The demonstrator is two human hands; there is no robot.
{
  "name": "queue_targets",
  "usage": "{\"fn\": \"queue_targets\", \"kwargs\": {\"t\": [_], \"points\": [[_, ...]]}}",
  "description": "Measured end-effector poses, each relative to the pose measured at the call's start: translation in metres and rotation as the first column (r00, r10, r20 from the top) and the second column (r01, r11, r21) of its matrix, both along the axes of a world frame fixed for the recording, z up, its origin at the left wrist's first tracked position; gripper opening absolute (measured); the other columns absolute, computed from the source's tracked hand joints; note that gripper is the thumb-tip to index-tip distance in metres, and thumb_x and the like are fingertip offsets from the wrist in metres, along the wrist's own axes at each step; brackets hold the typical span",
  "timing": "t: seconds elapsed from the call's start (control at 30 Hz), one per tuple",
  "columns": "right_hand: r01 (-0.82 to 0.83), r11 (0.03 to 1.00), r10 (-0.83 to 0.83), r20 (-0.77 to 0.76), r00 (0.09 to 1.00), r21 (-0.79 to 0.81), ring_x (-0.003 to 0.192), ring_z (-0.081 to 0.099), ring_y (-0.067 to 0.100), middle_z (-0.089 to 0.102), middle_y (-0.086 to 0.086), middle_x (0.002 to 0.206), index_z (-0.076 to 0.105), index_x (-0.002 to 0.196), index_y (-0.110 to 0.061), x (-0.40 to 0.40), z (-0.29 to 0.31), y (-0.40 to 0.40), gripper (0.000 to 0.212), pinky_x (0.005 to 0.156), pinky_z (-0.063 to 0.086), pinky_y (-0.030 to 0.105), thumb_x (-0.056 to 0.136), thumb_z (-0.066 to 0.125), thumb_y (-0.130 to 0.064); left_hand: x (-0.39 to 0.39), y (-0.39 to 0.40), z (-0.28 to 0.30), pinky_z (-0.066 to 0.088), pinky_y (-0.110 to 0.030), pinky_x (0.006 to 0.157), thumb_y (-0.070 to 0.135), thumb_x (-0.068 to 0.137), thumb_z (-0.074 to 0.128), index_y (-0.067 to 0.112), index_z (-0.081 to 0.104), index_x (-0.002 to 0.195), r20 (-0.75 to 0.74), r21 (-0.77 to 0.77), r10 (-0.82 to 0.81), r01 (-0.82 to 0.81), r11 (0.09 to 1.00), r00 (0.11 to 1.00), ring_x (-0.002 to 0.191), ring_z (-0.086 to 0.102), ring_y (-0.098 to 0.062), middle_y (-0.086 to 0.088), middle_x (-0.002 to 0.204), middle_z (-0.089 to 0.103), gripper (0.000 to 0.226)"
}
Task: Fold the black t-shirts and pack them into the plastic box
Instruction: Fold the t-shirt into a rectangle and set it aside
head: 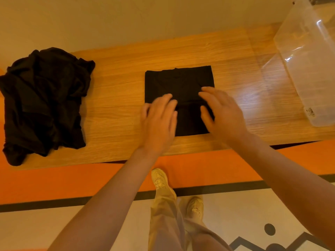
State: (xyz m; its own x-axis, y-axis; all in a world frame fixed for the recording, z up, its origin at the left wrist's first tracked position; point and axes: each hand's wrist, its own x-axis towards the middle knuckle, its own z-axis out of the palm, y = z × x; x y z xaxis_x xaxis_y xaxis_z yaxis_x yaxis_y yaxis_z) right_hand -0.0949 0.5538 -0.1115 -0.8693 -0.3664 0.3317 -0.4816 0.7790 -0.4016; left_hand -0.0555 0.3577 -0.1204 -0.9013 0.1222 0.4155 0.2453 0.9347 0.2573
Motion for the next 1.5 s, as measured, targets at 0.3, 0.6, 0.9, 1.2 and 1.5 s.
{"fn": "queue_targets", "kwargs": {"t": [0.3,0.6,0.9,1.2,1.5], "points": [[-0.033,0.921,-0.061,0.226,0.972,0.389,0.148,-0.001,0.015,0.007,0.002,0.161,0.01,0.153,-0.015,0.008,-0.034,-0.004,0.07,0.121,0.0,0.036,0.097,0.009,-0.057,-0.001,-0.013,-0.025,-0.003,-0.042,0.121,0.064,0.095,0.01,0.027,0.001,0.154,0.44,-0.258,0.139,-0.023,0.966,0.887,0.148,-0.01,-0.013,0.002,0.162,-0.003,0.071],[-0.049,0.95,-0.048,0.299,0.953,0.307,0.147,-0.011,0.012,-0.002,0.002,0.161,0.004,0.153,-0.013,0.006,-0.027,0.0,0.074,0.121,-0.002,0.033,0.095,0.008,-0.059,0.0,-0.034,-0.02,-0.01,-0.041,0.119,0.065,0.092,0.006,0.024,0.005,0.155,0.493,-0.144,0.129,-0.066,0.987,0.86,0.148,-0.012,-0.012,0.003,0.162,-0.001,0.074],[0.008,0.986,-0.059,0.303,0.951,0.168,0.146,0.018,0.022,0.023,0.007,0.158,0.03,0.148,-0.008,-0.061,0.002,0.008,0.049,0.116,0.027,0.039,0.101,0.04,-0.019,-0.092,-0.059,0.01,0.013,-0.038,0.117,0.035,0.103,0.035,0.014,0.027,0.15,0.436,-0.142,0.125,-0.069,0.987,0.891,0.146,0.019,-0.02,-0.006,0.158,0.024,0.052],[-0.036,0.912,-0.099,0.304,0.947,0.409,0.132,0.036,0.033,0.04,0.017,0.145,0.039,0.141,-0.004,-0.132,0.012,-0.005,0.044,0.108,0.033,0.043,0.098,0.047,-0.011,-0.149,-0.07,0.02,0.024,-0.038,0.103,0.03,0.097,0.051,0.016,0.049,0.134,0.505,-0.15,0.222,-0.168,0.974,0.834,0.127,0.041,-0.025,-0.007,0.135,0.048,0.04],[-0.027,0.796,-0.219,0.329,0.918,0.605,0.12,0.043,0.032,0.05,0.013,0.124,0.055,0.124,-0.011,-0.163,0.025,-0.02,0.029,0.102,0.025,0.045,0.095,0.054,-0.016,-0.173,-0.067,0.038,0.023,-0.038,0.099,0.02,0.094,0.057,0.017,0.062,0.102,0.637,-0.189,0.225,-0.133,0.973,0.737,0.107,0.052,-0.025,-0.005,0.107,0.062,0.01]]}}
